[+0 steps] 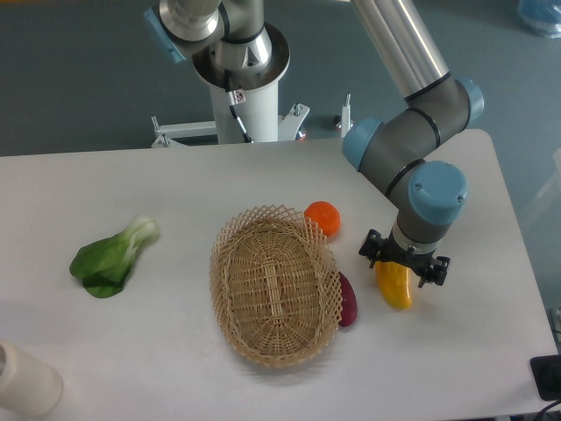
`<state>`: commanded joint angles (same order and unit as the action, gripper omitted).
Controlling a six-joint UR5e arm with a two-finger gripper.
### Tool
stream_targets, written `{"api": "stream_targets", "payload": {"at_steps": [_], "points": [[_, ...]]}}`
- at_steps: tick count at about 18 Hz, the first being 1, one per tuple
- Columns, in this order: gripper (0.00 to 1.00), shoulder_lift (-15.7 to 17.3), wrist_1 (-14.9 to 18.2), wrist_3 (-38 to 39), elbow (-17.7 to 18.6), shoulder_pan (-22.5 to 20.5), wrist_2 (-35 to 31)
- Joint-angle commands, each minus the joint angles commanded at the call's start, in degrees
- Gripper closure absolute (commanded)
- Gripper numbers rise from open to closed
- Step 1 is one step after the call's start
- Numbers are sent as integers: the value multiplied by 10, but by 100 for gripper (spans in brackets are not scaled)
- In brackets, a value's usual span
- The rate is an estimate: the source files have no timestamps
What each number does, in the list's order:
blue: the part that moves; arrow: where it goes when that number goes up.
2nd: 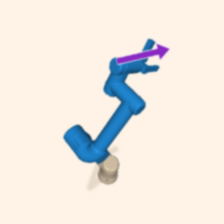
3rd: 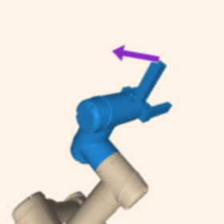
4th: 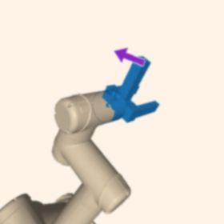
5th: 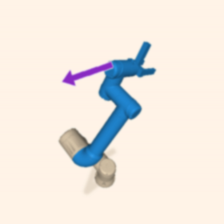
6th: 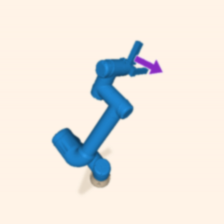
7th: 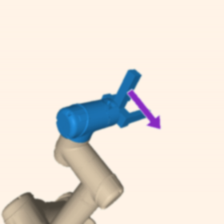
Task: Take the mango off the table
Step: 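Move the open gripper over the yellow mango and lower it, then close the gripper around the yellow mango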
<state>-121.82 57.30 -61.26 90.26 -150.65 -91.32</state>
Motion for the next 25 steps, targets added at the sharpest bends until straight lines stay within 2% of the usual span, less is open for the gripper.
{"api": "stream_targets", "payload": {"at_steps": [11, 14, 16, 20, 22, 25], "points": [[0, -9, -11, 3, 13, 4, -26], [0, -9, -62, 2, 39, 4, -26], [10, -9, -72, 3, 44, 4, -27], [35, -9, -71, 3, 43, 5, -32], [42, -8, -71, 2, 42, 4, -32], [44, -8, -69, 0, 27, 4, -33]]}}
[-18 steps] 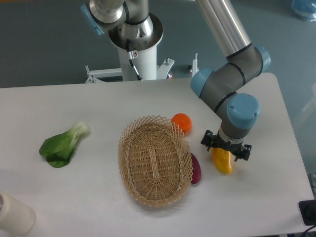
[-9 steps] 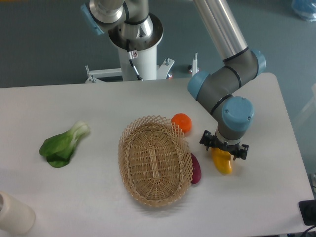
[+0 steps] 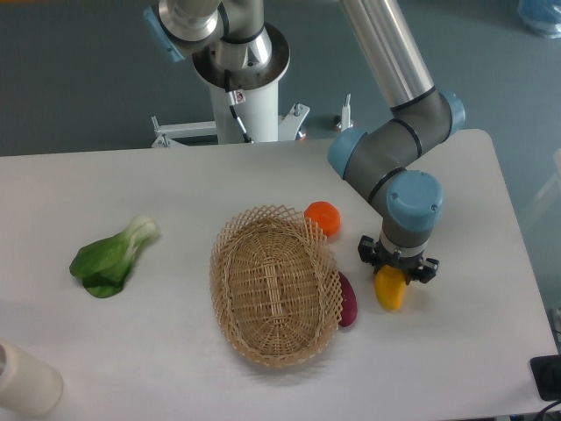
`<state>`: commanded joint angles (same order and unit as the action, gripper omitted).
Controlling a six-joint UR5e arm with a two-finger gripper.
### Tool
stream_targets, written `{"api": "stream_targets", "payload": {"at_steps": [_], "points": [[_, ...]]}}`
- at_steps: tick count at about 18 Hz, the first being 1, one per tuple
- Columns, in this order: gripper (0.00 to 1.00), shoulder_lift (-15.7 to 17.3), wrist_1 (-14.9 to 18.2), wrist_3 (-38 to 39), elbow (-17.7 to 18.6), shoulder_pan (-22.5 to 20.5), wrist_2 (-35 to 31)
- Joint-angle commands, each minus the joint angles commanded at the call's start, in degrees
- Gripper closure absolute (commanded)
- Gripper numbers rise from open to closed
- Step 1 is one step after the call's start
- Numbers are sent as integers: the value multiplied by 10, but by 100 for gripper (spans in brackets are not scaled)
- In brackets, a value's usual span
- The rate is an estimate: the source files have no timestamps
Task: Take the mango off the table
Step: 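Close the gripper around the yellow mango, then lift the grasped mango up off the table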
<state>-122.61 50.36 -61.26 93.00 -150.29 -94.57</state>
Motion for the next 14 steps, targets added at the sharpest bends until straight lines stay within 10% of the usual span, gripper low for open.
{"api": "stream_targets", "payload": {"at_steps": [14], "points": [[44, 4, 47, -94, -88, -30, 46]]}}
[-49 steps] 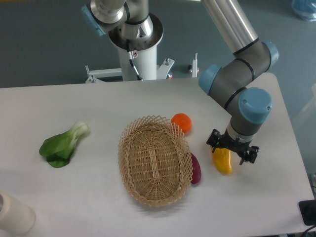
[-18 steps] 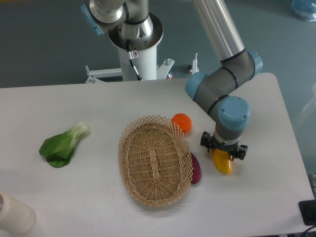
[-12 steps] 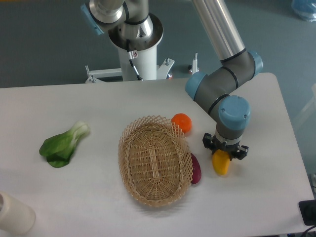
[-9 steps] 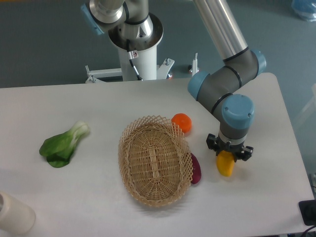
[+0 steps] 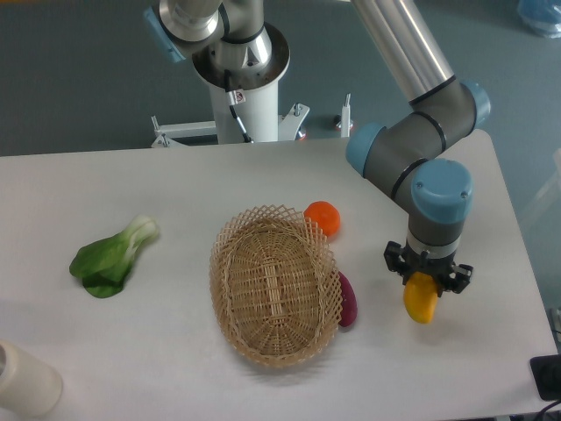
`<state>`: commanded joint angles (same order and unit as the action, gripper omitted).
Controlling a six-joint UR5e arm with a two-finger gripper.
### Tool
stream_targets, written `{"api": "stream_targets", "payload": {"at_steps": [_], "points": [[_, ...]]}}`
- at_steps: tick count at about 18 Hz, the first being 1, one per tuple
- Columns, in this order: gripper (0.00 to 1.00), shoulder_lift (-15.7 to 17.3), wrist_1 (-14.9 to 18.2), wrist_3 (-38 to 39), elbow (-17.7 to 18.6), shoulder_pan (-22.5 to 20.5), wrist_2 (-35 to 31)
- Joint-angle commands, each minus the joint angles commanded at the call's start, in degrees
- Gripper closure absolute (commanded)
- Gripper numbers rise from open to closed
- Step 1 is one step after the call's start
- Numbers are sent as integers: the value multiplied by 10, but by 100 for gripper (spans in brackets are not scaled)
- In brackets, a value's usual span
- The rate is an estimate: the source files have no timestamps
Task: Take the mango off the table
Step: 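Lift the grasped mango up off the table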
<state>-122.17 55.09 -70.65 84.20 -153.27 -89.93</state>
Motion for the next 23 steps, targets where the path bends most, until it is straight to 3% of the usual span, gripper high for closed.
{"api": "stream_targets", "payload": {"at_steps": [4, 9, 13, 23], "points": [[51, 1, 41, -41, -25, -12, 13], [55, -1, 45, -52, -39, -19, 14], [51, 0, 46, -136, -47, -18, 9], [51, -1, 56, -138, -55, -18, 5]]}}
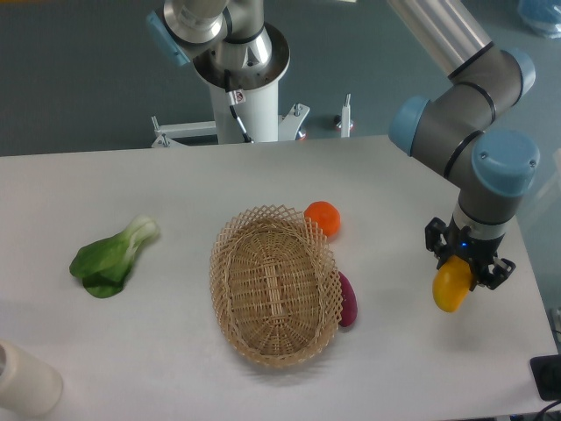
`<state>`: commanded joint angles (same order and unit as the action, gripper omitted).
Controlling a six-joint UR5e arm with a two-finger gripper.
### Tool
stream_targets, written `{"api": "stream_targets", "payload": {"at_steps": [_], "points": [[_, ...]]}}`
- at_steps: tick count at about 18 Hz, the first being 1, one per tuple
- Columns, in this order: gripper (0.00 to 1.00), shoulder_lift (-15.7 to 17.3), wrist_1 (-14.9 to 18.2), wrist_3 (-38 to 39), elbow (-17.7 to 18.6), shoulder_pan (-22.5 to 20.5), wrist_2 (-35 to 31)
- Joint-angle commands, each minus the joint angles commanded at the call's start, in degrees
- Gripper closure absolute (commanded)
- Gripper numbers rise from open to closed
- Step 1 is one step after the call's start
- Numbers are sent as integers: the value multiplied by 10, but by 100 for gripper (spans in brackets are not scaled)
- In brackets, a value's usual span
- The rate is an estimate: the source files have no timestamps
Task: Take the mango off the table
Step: 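Lift the grasped mango up off the table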
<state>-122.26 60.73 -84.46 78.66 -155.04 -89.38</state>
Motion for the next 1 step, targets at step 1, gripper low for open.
{"api": "stream_targets", "payload": {"at_steps": [1], "points": [[51, 0, 0, 0, 0, 0, 0]]}}
